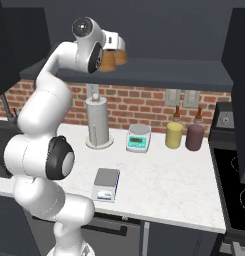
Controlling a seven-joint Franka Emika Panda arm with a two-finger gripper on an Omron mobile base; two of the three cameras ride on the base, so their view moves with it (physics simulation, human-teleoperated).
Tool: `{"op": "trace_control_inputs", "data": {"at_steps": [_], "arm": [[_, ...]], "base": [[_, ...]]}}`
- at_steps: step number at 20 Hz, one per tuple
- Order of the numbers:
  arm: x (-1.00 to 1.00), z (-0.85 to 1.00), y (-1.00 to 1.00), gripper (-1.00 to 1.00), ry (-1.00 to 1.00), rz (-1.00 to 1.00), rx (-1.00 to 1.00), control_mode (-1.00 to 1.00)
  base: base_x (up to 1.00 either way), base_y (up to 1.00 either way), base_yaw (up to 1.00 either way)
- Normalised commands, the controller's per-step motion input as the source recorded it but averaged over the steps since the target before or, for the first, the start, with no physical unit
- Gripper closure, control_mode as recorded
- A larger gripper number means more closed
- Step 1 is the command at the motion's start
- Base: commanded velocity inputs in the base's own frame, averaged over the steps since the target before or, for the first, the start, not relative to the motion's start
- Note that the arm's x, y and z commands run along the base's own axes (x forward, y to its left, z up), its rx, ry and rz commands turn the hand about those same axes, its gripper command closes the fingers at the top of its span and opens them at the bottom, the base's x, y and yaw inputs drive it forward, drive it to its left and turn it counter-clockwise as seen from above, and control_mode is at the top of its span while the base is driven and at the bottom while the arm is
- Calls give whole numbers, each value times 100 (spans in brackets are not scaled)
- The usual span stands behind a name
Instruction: Pick the honey bottle and place it on the digital scale for weighing, and close the cabinet.
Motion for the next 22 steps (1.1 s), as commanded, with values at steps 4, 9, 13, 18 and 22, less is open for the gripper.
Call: {"op": "trace_control_inputs", "data": {"at_steps": [4,9,13,18,22], "arm": [[31,0,0,-100,0,0,0,-100],[24,-5,0,-100,0,0,0,-100],[0,-24,0,100,0,0,0,-100],[-9,-48,0,100,1,0,0,-100],[-40,-46,1,100,-1,0,0,-100]], "base": [[0,0,0],[0,0,0],[0,0,0],[0,0,0],[0,0,0]]}}
